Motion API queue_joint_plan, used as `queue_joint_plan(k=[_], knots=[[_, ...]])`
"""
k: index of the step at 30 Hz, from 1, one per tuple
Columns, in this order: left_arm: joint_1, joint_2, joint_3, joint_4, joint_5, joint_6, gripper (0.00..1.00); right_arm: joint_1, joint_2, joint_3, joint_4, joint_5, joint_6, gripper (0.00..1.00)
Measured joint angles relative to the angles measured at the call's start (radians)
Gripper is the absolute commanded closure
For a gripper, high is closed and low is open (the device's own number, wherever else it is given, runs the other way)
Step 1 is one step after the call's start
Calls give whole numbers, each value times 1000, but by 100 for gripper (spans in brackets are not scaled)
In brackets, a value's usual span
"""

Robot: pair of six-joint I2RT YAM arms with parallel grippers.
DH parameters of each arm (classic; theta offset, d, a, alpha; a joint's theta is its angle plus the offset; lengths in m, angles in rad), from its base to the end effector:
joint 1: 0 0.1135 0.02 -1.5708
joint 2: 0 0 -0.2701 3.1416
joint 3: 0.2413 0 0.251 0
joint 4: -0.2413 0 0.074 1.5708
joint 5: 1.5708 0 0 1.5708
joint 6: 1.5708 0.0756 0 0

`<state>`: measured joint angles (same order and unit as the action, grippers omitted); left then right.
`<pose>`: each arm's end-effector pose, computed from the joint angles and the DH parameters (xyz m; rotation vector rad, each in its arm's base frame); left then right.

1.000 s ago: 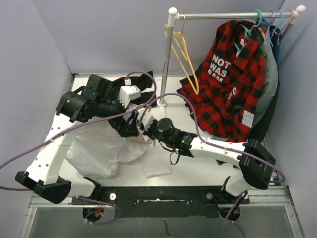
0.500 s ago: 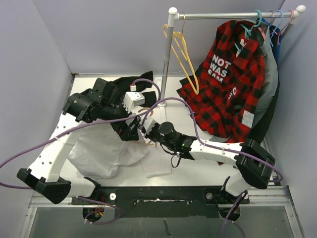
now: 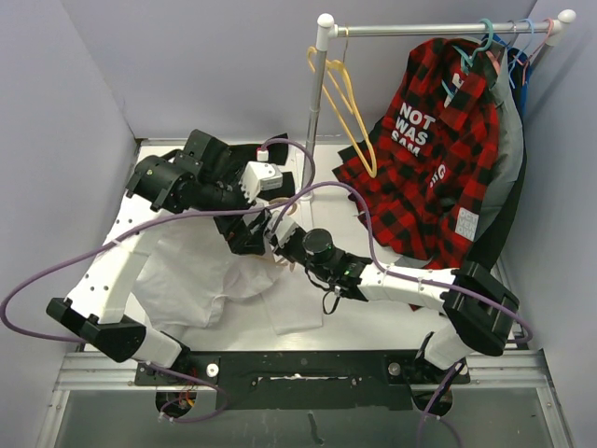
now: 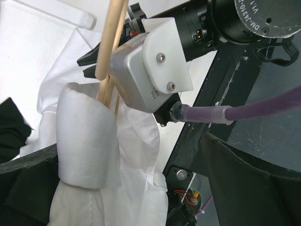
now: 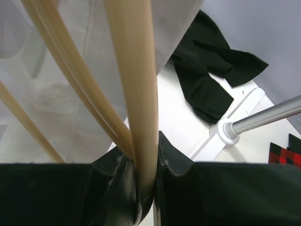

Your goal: Place the shirt on the hanger

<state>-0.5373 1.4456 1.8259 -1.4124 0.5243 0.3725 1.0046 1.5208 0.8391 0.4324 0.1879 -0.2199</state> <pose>0.2056 -0.1665 0.4080 1.2921 2.2111 -0.7410 0.2143 0.3108 0.2397 -0.9408 1.5726 0.3841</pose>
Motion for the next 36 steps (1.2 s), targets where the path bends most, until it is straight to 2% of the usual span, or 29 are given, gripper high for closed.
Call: queue_joint_plan(k=[6,12,17,22,24,27,31,36], knots=[[-11,49,152,-51,-3,12,2,-7,0,0,26,2,-10,100],[-45,60,381,-51,64,28,2,-9,75,-49,-145,-15,-71,100],[-51,60,444,-77,87,34,2,-10,92,-55,-211,-18,-91,100],[-51,58,433,-140,88,64,2,-10,91,-55,-211,-18,-91,100],[-41,41,370,-151,97,82,2,-10,91,-55,-211,-16,-91,100],[52,14,233,-171,149,106,2,-10,91,-55,-210,-7,-95,100],[234,17,122,-199,245,154,2,-2,85,-55,-208,32,-117,100],[283,16,48,-199,327,201,2,30,64,-55,-179,125,-190,100]])
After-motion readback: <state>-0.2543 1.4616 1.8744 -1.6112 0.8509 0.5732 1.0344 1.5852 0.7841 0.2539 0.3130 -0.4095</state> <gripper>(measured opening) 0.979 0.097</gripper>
